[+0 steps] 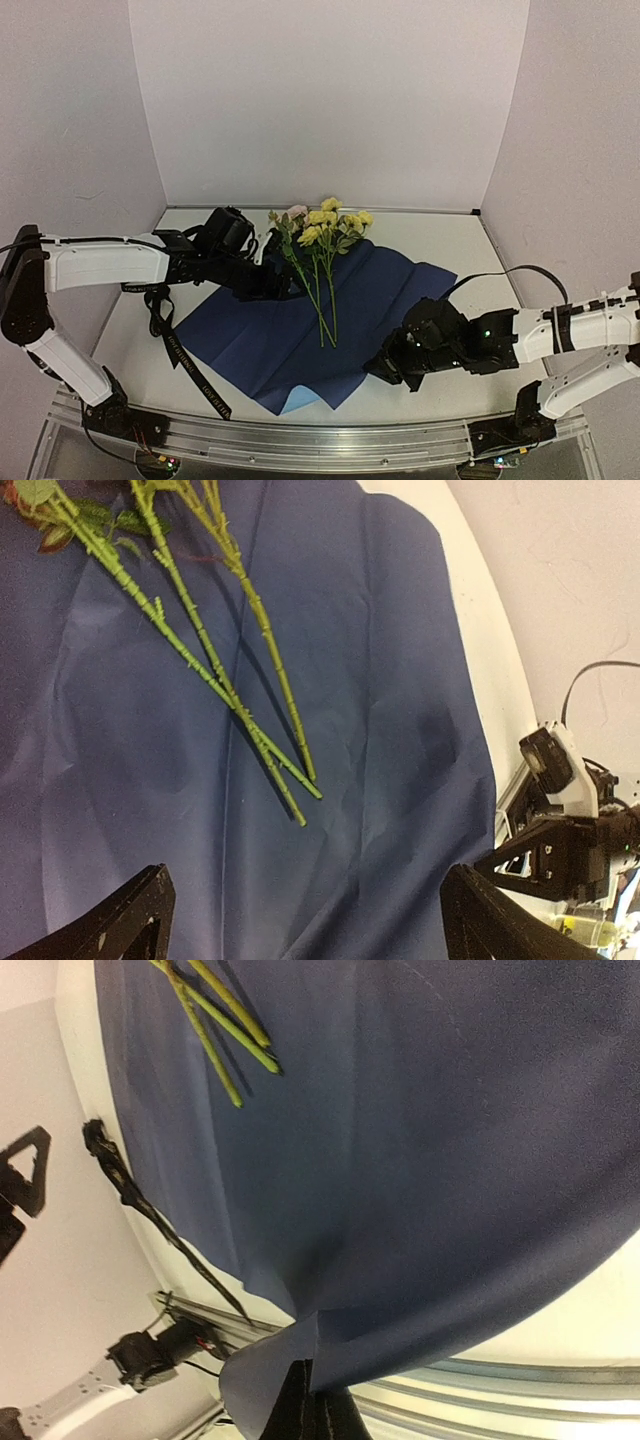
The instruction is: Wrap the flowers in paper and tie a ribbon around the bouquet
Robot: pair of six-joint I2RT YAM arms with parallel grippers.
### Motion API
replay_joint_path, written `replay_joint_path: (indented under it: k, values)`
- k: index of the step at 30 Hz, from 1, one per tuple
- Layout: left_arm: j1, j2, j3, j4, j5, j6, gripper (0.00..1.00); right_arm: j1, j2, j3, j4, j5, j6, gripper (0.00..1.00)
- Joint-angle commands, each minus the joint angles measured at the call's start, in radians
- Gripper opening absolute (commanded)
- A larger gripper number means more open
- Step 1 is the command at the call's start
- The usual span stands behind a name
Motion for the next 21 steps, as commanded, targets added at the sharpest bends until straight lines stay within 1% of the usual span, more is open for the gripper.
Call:
replay_joint_path:
  k: [1, 4, 8, 14, 16, 21]
  values:
    - [-0.026, -0.074, 0.000, 0.085, -0.004, 0.091, 0.95, -0.064, 0.041, 0.117, -0.037, -0.023, 0.088, 0.00]
    - [-0.044, -0.090, -0.001, 0.100, -0.016, 0.149, 0.93, -0.111, 0.103, 0.176, -0.038, -0.055, 0.121, 0.00]
    - [-0.068, -0.107, -0.012, 0.099, -0.050, 0.237, 0.90, -0.166, 0.195, 0.256, -0.038, -0.127, 0.124, 0.00]
    - [-0.145, -0.151, -0.069, 0.079, -0.169, 0.389, 0.83, -0.215, 0.274, 0.333, -0.038, -0.191, 0.119, 0.00]
    - [-0.160, -0.188, -0.107, 0.093, -0.194, 0.418, 0.79, -0.227, 0.280, 0.333, -0.038, -0.203, 0.119, 0.00]
    - [-0.177, -0.343, -0.242, 0.151, -0.208, 0.500, 0.77, -0.240, 0.287, 0.330, -0.038, -0.225, 0.120, 0.00]
